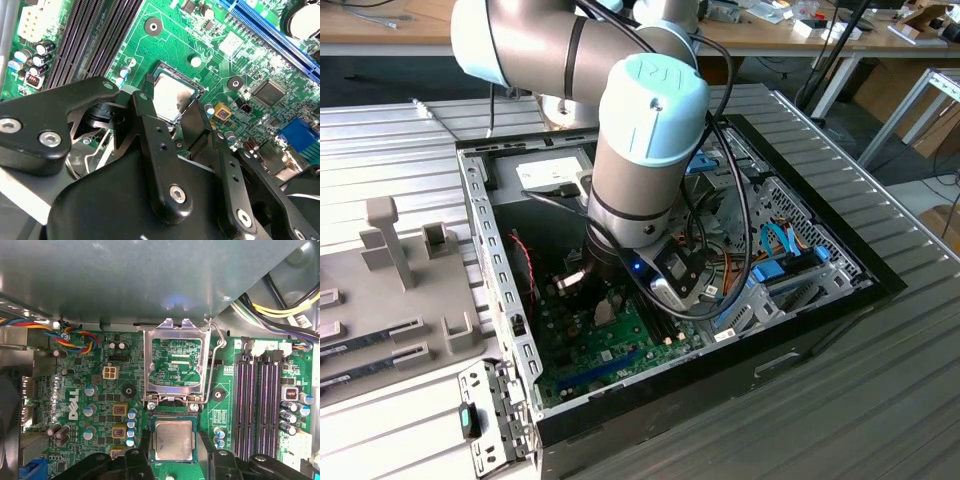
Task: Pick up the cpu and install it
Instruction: 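Place the cpu into insertion slot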
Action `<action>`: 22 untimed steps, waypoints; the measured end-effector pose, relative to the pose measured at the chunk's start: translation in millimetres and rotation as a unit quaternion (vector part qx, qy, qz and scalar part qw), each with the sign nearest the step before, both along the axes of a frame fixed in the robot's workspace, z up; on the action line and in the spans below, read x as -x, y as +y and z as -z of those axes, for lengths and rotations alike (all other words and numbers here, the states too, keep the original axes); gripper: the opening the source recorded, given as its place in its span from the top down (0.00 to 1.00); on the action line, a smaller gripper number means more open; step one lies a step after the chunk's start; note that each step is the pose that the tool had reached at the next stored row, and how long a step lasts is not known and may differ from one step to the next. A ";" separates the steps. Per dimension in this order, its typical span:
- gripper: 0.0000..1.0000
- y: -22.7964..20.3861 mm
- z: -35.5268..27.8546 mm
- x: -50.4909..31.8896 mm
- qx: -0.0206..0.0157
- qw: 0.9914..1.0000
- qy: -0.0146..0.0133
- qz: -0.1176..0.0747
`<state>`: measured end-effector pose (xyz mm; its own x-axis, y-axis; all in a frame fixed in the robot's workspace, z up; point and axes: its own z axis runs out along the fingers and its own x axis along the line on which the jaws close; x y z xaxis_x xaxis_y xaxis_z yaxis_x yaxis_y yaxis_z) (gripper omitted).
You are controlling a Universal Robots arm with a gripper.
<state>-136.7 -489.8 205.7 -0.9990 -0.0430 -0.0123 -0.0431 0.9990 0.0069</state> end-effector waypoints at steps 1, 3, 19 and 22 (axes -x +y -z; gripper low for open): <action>0.51 0.0 0.0 0.0 0.000 1.000 0.000 0.000; 0.51 0.0 0.5 -0.1 0.000 1.000 0.000 0.000; 0.57 2.8 3.5 -0.5 0.000 1.000 0.000 -0.002; 0.57 2.8 3.5 -0.5 0.000 1.000 0.000 -0.002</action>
